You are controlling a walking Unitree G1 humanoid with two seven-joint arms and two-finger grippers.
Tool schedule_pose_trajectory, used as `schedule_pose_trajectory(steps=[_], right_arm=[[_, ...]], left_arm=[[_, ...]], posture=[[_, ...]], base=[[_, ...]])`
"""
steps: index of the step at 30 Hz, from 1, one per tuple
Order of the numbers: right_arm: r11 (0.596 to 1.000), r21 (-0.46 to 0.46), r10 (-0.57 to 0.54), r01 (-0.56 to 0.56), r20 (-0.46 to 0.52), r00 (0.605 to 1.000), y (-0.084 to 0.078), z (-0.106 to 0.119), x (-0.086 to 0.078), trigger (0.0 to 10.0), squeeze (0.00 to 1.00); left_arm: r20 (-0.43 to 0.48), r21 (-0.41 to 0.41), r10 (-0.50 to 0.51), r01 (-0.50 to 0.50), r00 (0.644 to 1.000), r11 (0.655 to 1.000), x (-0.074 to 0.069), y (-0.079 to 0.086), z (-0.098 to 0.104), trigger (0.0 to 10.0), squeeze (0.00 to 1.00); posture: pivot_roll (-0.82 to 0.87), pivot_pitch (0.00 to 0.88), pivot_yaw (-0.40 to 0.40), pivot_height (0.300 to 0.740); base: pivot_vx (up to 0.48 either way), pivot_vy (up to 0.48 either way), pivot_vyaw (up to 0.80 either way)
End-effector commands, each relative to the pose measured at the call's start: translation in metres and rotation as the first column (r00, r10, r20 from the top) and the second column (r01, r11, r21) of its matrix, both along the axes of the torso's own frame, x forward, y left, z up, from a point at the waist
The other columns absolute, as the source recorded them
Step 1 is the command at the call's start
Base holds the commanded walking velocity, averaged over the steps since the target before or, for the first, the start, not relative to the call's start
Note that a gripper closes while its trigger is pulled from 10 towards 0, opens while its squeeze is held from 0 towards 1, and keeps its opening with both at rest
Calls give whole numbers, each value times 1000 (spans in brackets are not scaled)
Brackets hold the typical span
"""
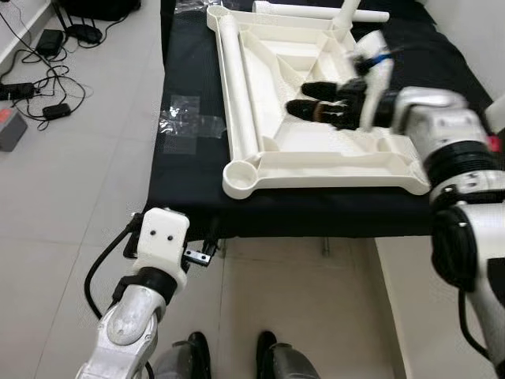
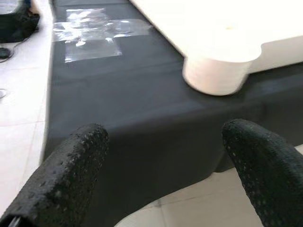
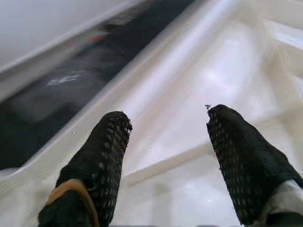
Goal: Building children table
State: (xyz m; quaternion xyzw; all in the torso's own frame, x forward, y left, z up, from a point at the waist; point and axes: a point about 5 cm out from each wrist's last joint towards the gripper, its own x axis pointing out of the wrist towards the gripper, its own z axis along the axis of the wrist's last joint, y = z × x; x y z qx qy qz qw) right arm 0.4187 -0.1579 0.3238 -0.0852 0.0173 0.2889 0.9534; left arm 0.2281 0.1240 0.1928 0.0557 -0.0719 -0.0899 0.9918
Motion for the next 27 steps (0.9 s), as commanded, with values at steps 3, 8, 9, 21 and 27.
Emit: schedule_pose_trajectory(steps=[3, 8, 9, 21, 27], right_arm=[[950, 55, -295, 307, -163, 942, 8, -40, 9, 10000, 0], [897, 78, -407, 435, -240, 881, 19, -48, 10, 10000, 0], [888, 73, -424, 455, -253, 869, 22, -47, 10, 10000, 0], [872, 16, -450, 489, -365, 815, 78, -49, 3, 10000, 0], [866, 14, -460, 500, -370, 807, 91, -55, 1, 10000, 0]], left_arm=[[-12, -1, 1, -1, 1000, 1000, -2, -2, -2, 10000, 0], [-11, 2, 6, -6, 1000, 1000, -3, -1, -2, 10000, 0], [-12, 3, 9, -9, 1000, 1000, -3, 0, -2, 10000, 0], [-17, 1, 16, -16, 1000, 1000, -4, -1, -6, 10000, 0], [-16, -4, 14, -15, 1000, 1000, -4, -3, -6, 10000, 0]], posture=[[69, 260, -127, 740], [70, 261, -129, 740], [68, 264, -129, 740], [45, 269, -139, 740], [35, 270, -144, 740]], base=[[0, 0, 0], [0, 0, 0], [0, 0, 0], [0, 0, 0], [0, 0, 0]])
